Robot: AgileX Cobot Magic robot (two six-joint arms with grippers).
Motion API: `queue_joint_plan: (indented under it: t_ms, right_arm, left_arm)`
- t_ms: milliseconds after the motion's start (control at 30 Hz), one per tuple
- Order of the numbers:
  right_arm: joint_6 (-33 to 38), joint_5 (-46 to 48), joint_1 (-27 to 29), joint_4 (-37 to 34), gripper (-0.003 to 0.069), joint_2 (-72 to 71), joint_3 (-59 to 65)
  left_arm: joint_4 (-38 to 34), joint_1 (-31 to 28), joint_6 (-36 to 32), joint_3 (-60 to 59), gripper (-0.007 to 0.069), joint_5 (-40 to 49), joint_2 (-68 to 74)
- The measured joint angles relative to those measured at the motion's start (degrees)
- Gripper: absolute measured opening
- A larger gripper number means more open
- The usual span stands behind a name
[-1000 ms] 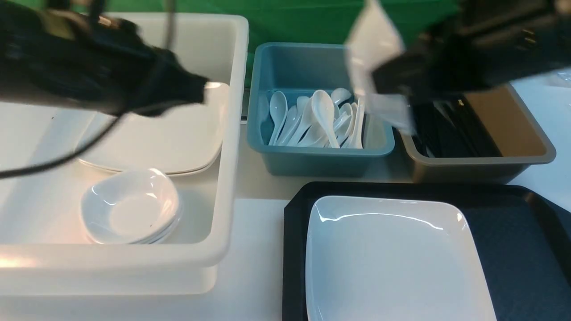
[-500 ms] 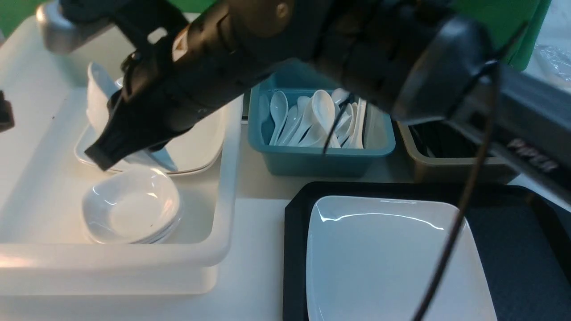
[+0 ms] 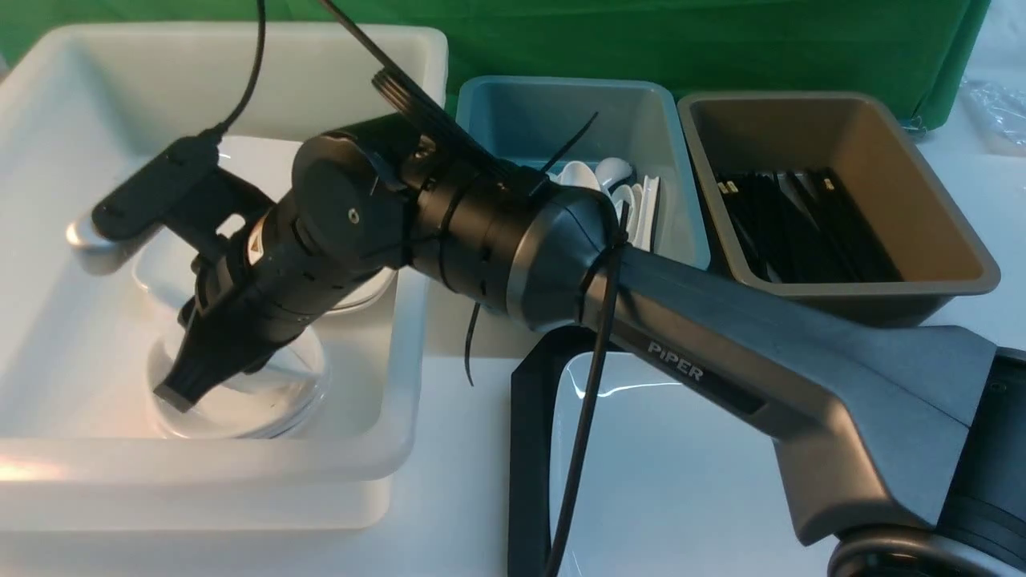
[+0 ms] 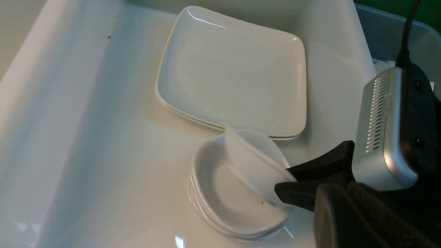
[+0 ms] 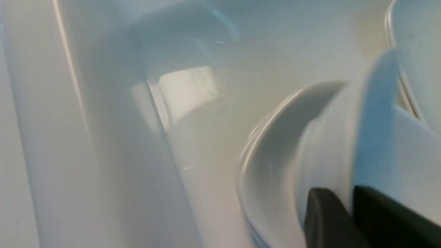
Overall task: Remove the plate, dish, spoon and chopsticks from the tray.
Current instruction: Use the right arm to put the small plate into the large storage box on the left, then use the right arm to grab a plate from the dinner plate
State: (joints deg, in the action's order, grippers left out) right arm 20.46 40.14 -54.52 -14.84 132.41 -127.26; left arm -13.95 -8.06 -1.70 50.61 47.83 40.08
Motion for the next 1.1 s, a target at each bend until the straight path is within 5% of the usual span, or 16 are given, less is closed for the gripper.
queue_joint_plan:
  t_ms: [267, 733, 833, 1000, 1100]
  right_arm:
    - [-1.05, 1.06, 0.00, -0.07, 0.0353, 0.00, 0.00]
    - [-7.86, 11.10, 0.05, 2.28, 0.0376, -4.94, -3.09]
    - [-7.95, 18.05, 0.68, 8.01, 0.0340, -7.83, -5.58]
    - [-10.42, 26.73, 6.86, 15.96, 0.0075, -15.67, -7.07]
    - [-12.30, 26.73, 13.53, 16.90, 0.0027, -22.31, -3.55]
  left_arm:
    - [-0.21, 0.00, 0.01, 0.00, 0.0013, 0.09, -0.04]
    - [-0.21, 0.00, -1.34, 0.00, 0.0013, 1.50, -0.04]
    - [-0.41, 0.00, -2.93, 0.00, 0.0013, 2.08, -0.04]
    - [-5.07, 0.00, -5.87, 0.00, 0.0013, 3.00, 1.13]
    - [-8.85, 0.00, -8.48, 0.00, 0.0013, 4.40, 3.16]
